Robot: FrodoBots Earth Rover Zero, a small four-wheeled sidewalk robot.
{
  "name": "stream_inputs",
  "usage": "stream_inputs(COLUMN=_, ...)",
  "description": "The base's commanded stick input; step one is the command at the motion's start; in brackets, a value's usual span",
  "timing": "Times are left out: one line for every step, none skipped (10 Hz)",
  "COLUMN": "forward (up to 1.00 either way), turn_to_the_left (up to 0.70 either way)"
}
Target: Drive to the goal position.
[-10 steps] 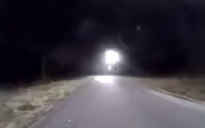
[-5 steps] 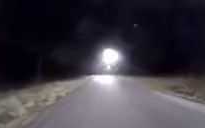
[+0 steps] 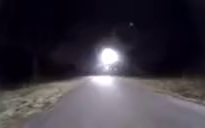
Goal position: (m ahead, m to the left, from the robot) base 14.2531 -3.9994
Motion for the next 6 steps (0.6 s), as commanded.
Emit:
stream_inputs(forward=1.0, turn_to_the_left=0.05)
stream_inputs(forward=1.0, turn_to_the_left=0.05)
stream_inputs(forward=1.0, turn_to_the_left=0.05)
stream_inputs(forward=1.0, turn_to_the_left=0.05)
stream_inputs(forward=1.0, turn_to_the_left=0.05)
stream_inputs(forward=1.0, turn_to_the_left=0.1)
